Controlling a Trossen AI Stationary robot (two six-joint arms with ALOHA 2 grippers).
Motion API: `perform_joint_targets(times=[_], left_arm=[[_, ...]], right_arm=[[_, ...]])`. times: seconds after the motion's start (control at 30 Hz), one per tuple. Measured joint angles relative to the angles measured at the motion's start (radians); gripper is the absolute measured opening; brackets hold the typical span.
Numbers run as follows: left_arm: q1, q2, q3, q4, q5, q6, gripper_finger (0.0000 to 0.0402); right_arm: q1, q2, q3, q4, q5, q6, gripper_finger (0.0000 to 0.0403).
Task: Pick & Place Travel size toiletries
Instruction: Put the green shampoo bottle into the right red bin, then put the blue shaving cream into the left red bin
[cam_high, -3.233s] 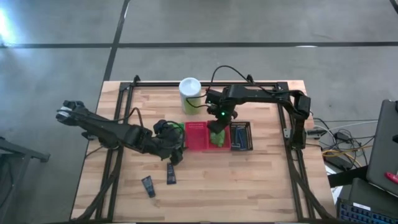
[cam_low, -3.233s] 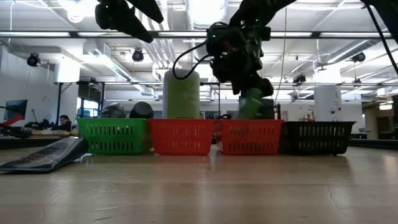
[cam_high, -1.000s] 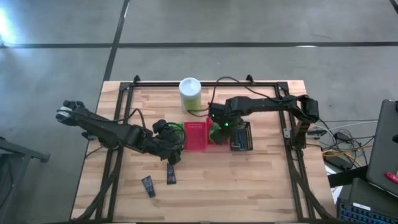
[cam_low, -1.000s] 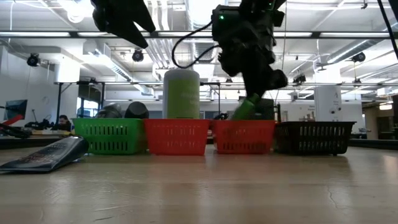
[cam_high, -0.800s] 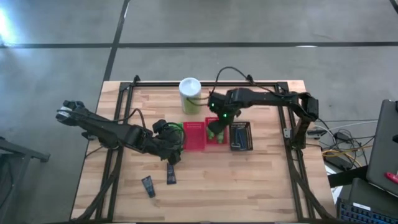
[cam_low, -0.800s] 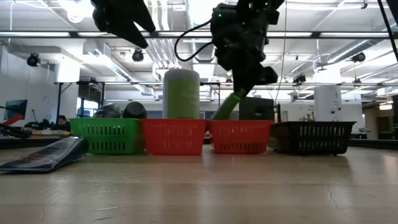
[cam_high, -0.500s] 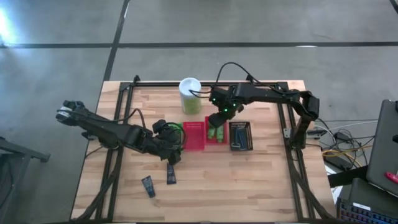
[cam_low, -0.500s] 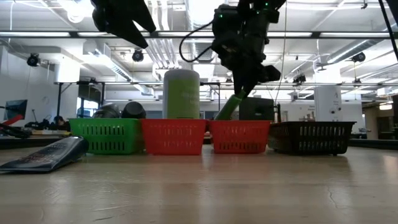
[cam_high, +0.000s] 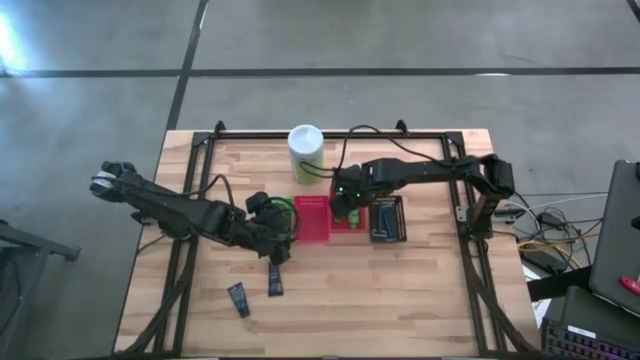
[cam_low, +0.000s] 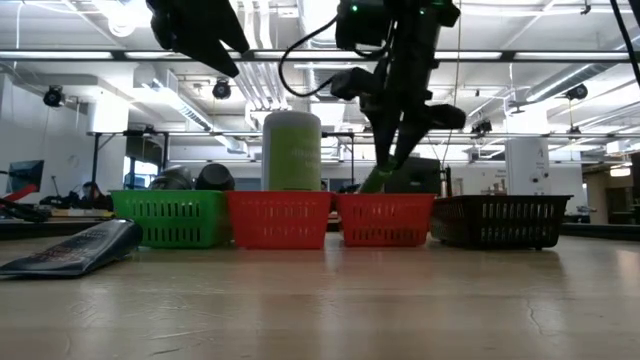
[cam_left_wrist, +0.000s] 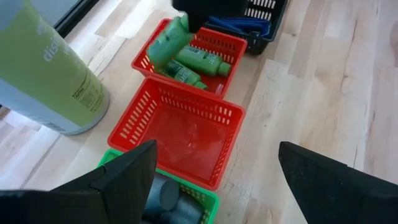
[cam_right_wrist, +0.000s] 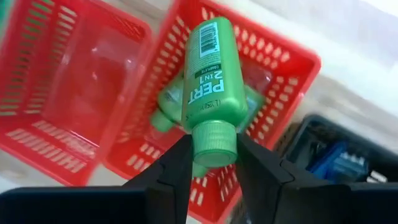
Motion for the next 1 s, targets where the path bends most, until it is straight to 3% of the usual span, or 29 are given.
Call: perform_joint_targets(times=[0.17,0.5,0.73,0.83,1.0], left_arm=[[0.000,0.000,0.000,0.000,0.016,0.008,0.0341],[0.000,0.000,0.000,-0.091,0.071,-0.028,0.0341],[-0.037,0.000,-0.023,-0.323,0.174,-0.386,0.0341],[-0.097,-0.003,-0.061,-0.321,0.201,-0.545,0.0341],[-0.141,0.009,-0.167,-0.232,0.303,-0.976,0.0341]], right_arm=[[0.021,0.006,-0.037,-0.002,-0.054,0.012,0.0130],[0.086,0.002,-0.025,0.009,-0.071,0.026,0.0242],[0.102,-0.066,-0.003,-0.007,0.015,0.032,0.0289],[0.100,-0.096,-0.003,-0.014,0.031,0.002,0.0300],[0.095,-0.112,-0.003,-0.032,0.031,-0.031,0.0309]])
